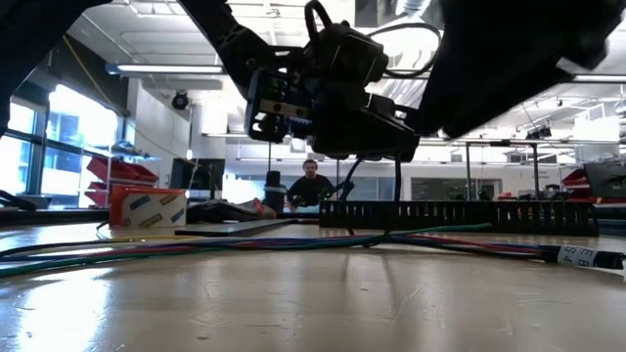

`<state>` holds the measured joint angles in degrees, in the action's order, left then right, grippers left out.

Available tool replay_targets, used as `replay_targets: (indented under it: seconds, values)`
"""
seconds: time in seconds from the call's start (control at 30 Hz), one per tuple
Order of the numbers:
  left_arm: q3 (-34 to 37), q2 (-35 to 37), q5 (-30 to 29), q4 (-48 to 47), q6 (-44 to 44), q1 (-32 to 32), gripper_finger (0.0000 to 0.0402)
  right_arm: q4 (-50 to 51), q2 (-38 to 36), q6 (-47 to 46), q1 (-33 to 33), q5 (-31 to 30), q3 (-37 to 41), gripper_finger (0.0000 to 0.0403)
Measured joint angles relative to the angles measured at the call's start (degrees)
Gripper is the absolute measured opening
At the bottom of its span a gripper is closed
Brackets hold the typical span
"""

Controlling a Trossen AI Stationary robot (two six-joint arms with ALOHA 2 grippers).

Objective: Ziptie cables
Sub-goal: Wrap the black zip tie on the cables

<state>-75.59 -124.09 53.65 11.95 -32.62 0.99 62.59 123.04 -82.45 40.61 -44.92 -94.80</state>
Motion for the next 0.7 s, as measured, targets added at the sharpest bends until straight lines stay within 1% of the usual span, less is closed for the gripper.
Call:
replay_targets:
  seconds: [0.17, 0.5, 0.6, 0.7]
  values:
    - [0.0, 0.0, 0.0, -0.2, -0.4, 0.0, 0.0009, -3.2, 0.1, 1.8, -1.7, 0.5, 2.6, 0.0164]
    - [0.0, 0.0, -0.1, -0.4, -0.5, -0.1, 0.0009, -2.7, 0.1, 1.9, -2.0, -0.5, 2.7, 0.0097]
    - [0.0, 0.0, -0.1, -0.4, -0.4, -0.1, 0.0009, -3.4, 0.1, 1.9, -2.0, -0.5, 2.7, 0.0068]
    - [0.0, 0.0, -0.4, -0.4, -0.5, -0.1, 0.0009, -3.8, 0.1, 1.7, -2.0, -0.6, 2.6, 0.002]
